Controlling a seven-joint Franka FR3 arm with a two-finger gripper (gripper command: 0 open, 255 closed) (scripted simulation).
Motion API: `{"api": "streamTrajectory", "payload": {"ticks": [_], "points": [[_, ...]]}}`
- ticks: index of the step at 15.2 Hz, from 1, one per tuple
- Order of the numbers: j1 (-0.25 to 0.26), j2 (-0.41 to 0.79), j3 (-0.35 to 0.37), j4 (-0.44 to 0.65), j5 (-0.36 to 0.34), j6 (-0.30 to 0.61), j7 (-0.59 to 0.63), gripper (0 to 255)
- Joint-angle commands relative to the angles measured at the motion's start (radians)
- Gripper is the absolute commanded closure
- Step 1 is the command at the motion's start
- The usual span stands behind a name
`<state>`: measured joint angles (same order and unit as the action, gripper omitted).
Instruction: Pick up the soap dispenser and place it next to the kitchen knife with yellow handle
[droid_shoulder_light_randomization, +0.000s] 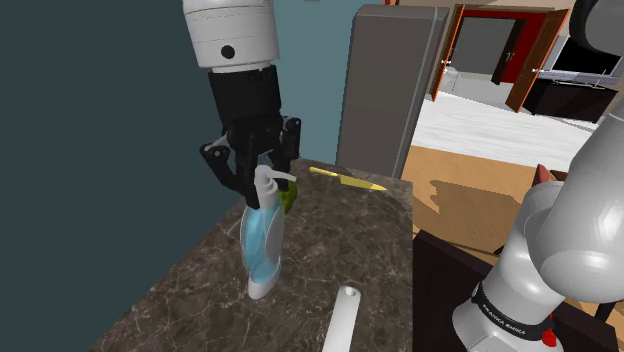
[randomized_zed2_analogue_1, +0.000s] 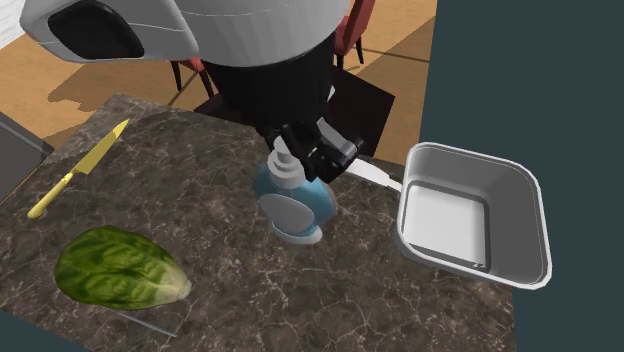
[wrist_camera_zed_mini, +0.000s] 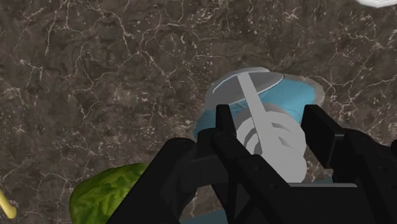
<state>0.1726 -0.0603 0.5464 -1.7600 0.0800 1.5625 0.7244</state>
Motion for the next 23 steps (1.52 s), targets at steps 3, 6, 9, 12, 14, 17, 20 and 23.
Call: {"api": "streamTrajectory", "payload": {"ticks": [3,6,9,12,14,17,20,23], "points": [[0.001,0.008,0.001,0.063,-0.004,-0.056,0.007,255],[0.001,0.017,0.002,0.113,-0.008,-0.098,0.012,255],[0.003,0.029,0.004,0.166,-0.013,-0.140,0.019,255],[0.005,0.044,0.007,0.223,-0.020,-0.184,0.027,255],[0.007,0.056,0.009,0.263,-0.025,-0.214,0.032,255],[0.011,0.077,0.014,0.327,-0.034,-0.259,0.043,255],[0.018,0.102,0.019,0.396,-0.046,-0.307,0.054,255],[0.027,0.132,0.026,0.473,-0.060,-0.358,0.068,255]]}}
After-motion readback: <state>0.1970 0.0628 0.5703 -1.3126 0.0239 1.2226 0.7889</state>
